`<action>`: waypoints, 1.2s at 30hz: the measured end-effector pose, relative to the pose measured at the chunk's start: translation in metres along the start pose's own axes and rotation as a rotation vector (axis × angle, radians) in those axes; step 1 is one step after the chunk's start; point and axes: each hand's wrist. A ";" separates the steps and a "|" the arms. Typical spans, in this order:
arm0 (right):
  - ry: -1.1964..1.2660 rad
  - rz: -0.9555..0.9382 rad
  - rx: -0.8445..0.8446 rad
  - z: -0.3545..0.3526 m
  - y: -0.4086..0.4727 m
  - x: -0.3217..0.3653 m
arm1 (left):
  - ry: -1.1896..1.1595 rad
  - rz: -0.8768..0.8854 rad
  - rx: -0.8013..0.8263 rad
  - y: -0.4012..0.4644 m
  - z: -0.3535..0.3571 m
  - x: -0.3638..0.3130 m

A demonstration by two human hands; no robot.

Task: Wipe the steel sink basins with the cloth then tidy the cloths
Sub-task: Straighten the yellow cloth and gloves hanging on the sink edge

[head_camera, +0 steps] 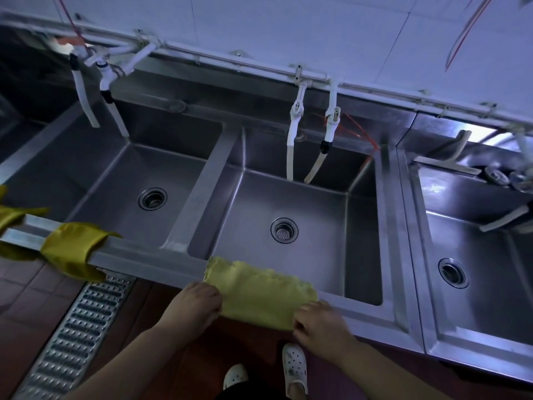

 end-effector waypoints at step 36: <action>0.147 0.354 0.162 -0.024 0.112 0.003 | 0.027 -0.372 0.021 0.092 -0.003 0.022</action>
Point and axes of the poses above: each hand's wrist, its own y-axis towards the middle knuckle, its own z-axis out of the palm, x = y × z, and after that the axes turned 11 degrees about y, right-handed
